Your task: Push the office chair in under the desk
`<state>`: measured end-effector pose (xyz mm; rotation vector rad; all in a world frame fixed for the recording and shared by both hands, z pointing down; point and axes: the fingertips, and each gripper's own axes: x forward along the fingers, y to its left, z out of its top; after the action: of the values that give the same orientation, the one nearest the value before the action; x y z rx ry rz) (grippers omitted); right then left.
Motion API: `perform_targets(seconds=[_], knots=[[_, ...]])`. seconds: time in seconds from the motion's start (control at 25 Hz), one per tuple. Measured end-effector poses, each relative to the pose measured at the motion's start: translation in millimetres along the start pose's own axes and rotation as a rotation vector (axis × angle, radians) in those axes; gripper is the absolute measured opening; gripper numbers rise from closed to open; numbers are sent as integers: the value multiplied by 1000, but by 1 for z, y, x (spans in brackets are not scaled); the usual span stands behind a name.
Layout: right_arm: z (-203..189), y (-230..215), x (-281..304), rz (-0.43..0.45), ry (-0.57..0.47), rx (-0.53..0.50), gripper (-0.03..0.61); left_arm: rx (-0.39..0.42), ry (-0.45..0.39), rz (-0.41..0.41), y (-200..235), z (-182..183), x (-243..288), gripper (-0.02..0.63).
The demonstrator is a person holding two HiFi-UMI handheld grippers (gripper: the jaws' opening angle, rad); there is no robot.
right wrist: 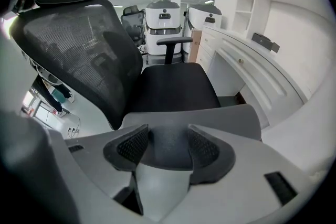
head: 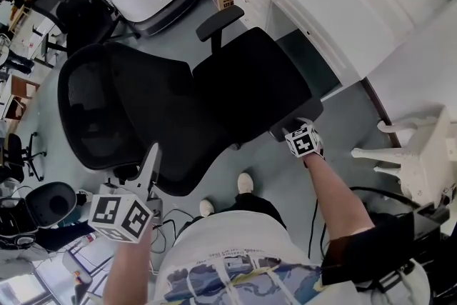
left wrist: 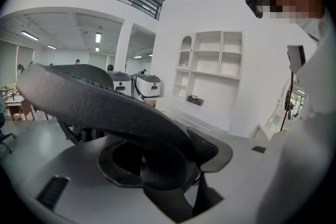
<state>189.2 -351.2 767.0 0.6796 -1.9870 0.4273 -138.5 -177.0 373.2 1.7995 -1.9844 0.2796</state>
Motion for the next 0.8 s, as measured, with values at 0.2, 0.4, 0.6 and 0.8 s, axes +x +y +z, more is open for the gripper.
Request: perform_targets(seconds=[0.2, 0.4, 0.6, 0.8], knots=[[1, -21, 3, -9, -16, 16, 252, 6, -4, -12, -13, 5, 18, 267], [5, -40, 6, -22, -27, 12, 252, 10, -4, -21, -21, 10, 33, 267], [7, -60, 7, -21, -38, 22, 252, 9, -7, -28, -35, 16, 50, 267], [9, -86, 8, -38, -42, 26, 252, 15, -3, -44, -49, 23, 69, 267]])
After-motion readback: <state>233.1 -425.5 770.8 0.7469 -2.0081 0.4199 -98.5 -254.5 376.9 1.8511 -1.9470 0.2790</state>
